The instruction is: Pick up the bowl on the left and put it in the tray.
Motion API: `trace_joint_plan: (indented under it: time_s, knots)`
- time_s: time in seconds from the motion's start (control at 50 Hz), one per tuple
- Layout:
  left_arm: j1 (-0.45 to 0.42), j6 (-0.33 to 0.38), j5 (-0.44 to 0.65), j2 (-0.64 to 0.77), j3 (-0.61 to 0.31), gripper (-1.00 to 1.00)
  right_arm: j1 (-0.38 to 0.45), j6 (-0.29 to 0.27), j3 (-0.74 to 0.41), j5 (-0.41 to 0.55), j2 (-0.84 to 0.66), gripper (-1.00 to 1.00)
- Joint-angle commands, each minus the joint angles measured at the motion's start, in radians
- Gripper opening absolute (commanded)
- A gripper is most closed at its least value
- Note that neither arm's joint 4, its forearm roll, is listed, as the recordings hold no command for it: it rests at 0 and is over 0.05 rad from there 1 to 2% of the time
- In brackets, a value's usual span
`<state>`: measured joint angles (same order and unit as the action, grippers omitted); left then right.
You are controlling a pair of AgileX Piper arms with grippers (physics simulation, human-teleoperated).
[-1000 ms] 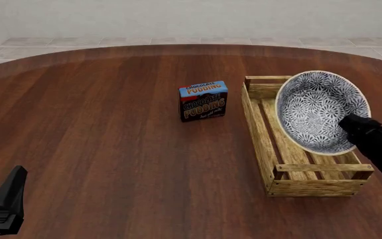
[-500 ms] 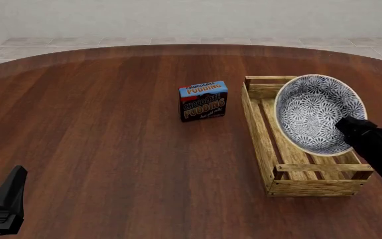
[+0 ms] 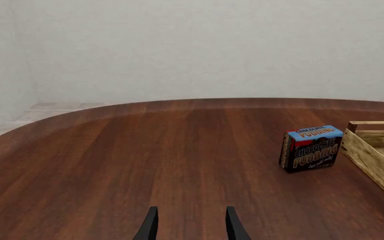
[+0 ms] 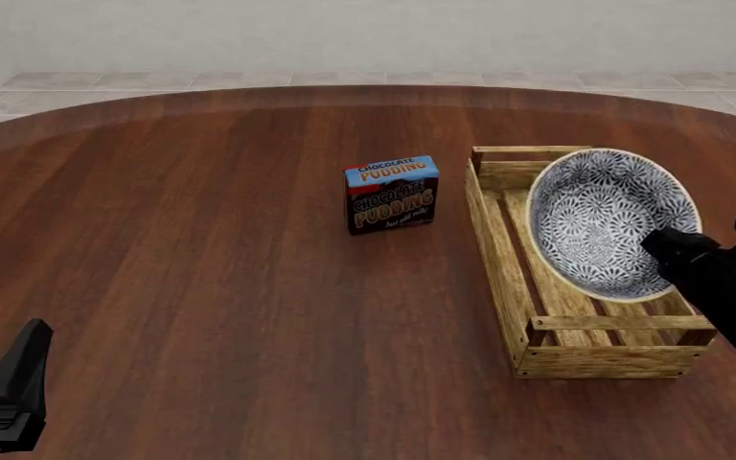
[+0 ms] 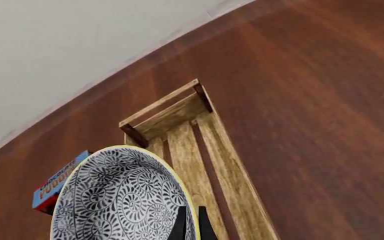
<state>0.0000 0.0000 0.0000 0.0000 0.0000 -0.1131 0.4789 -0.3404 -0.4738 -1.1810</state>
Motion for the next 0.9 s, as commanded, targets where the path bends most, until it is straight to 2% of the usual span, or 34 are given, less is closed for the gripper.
trace_joint_plan:
  time_s: [0.02, 0.9]
  knots:
    - [0.000, 0.000, 0.000, 0.000, 0.000, 1.00, -0.004, 0.008, -0.004, -0.025, -0.028, -1.00]
    - [0.000, 0.000, 0.000, 0.000, 0.000, 1.00, -0.006, 0.013, -0.017, -0.083, -0.130, -1.00]
